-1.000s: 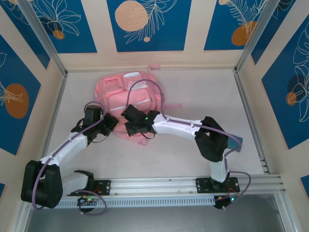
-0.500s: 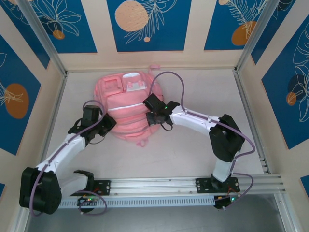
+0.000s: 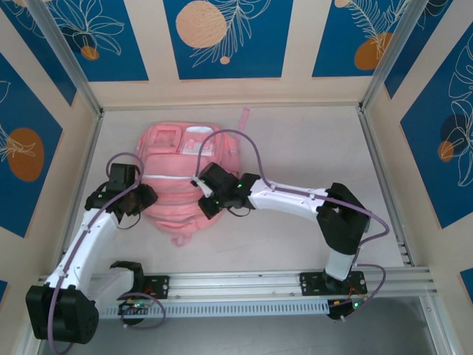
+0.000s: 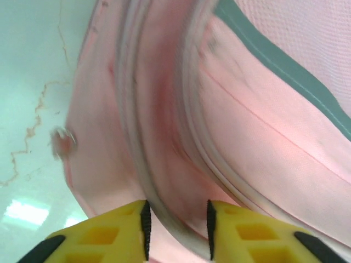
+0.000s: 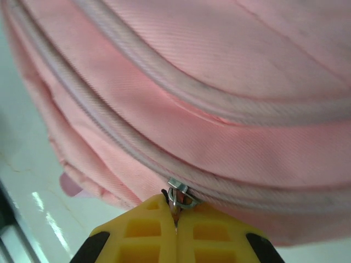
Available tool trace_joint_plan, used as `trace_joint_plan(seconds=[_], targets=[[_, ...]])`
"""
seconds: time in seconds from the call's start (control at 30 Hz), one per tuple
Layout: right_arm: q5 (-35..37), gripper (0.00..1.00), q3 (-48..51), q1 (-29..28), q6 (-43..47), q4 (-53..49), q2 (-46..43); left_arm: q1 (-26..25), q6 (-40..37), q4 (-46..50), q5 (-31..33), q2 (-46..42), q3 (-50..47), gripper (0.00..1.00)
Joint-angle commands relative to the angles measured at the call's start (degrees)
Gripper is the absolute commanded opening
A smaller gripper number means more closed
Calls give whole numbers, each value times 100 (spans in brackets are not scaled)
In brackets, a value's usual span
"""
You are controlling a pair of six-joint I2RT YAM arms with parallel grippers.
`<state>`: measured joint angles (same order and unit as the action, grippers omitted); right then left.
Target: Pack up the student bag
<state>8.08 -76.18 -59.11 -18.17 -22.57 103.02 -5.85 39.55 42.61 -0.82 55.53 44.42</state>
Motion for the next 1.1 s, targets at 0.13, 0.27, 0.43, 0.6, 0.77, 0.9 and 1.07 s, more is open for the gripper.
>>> trace_joint_plan(seconds=[0.13,0.27,0.43,0.6,0.77,0.9,1.07], targets=[[-451,0,-1193,-298,-12,776,934,24,-2,657,115,-361,312,55],[-557,0,-1482,-294,-120,890,1146,24,217,318,-472,-394,207,58],[-558,0,-1424,-319,-127,837,1042,21,571,-397,-977,-197,-59,58],[-412,0,-1168,-324,-210,817,852,22,725,-872,-1215,136,-177,49],[222,0,-914,-324,-339,606,596,22,664,-888,-1059,280,-267,26],[956,0,-654,-289,-423,241,398,23,510,-789,-844,328,-301,6],[1504,0,-321,29,-477,-27,203,26,335,-714,-724,377,-354,0]])
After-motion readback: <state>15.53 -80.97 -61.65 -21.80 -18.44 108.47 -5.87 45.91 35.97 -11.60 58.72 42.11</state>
